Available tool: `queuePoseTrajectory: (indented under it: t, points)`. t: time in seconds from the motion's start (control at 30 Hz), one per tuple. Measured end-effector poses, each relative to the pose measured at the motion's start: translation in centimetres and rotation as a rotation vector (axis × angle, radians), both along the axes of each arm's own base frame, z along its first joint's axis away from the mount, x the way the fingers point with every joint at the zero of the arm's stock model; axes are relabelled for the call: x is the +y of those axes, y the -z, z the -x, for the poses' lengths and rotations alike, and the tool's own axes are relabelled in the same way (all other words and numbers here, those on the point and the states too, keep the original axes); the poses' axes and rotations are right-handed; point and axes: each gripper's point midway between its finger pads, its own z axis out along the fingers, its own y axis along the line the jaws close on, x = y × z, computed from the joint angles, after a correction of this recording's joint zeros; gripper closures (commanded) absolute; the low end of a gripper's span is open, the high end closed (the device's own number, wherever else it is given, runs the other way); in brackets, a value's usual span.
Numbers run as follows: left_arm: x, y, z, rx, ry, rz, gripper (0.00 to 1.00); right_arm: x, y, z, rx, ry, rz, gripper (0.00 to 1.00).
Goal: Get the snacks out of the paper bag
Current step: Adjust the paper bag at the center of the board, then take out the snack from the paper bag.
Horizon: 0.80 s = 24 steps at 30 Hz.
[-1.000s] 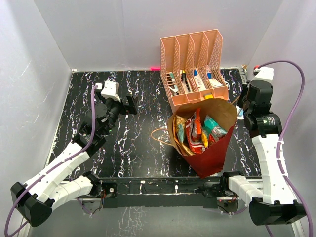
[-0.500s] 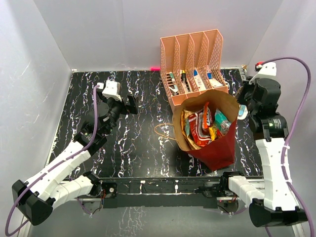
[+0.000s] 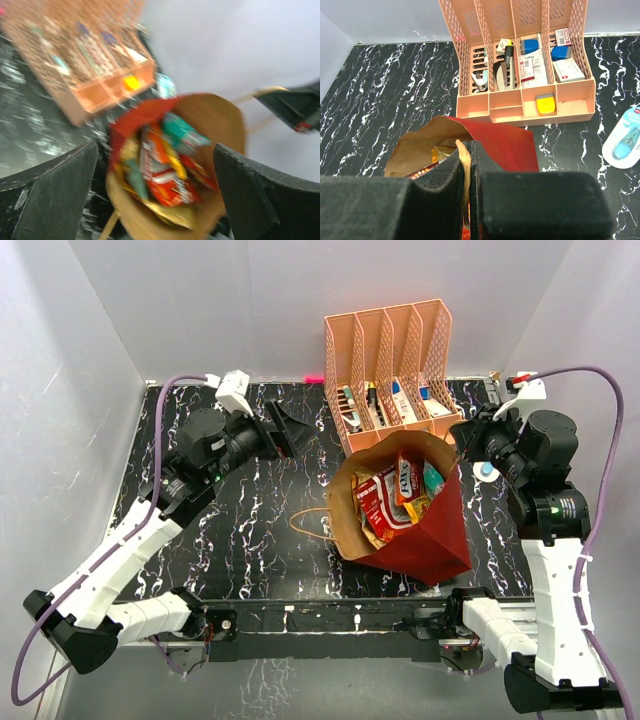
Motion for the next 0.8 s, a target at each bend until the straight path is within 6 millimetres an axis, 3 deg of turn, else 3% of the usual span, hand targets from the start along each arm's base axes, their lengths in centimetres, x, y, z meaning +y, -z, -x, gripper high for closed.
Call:
queuePoseTrajectory:
  t: [0.1, 0.23, 0.5, 0.6, 0.8]
  points:
    - [-2.9, 0.6, 2.3, 0.118, 0.153, 0.142, 0.03, -0.1, 0.0, 0.1, -0.005, 0.005, 0.0, 0.93]
    - [-6.3, 4.9, 4.9, 0.342, 0.279, 0.194, 0.04, -0.5, -0.2, 0.3, -0.015, 0.027, 0.005, 0.92]
    - [-11.9, 10.6, 10.8, 0.526, 0.369, 0.057, 0.27, -0.7, 0.0, 1.0, -0.036, 0.042, 0.003, 0.92]
    - [-12.5, 12.6, 11.4, 0.553, 0.329, 0.001, 0.32, -0.5, -0.1, 0.8, -0.043, 0.036, -0.009, 0.92]
    - [-12.5, 16.4, 9.7, 0.583, 0.203, -0.09, 0.4, 0.0, 0.1, 0.5, -0.051, 0.014, -0.036, 0.92]
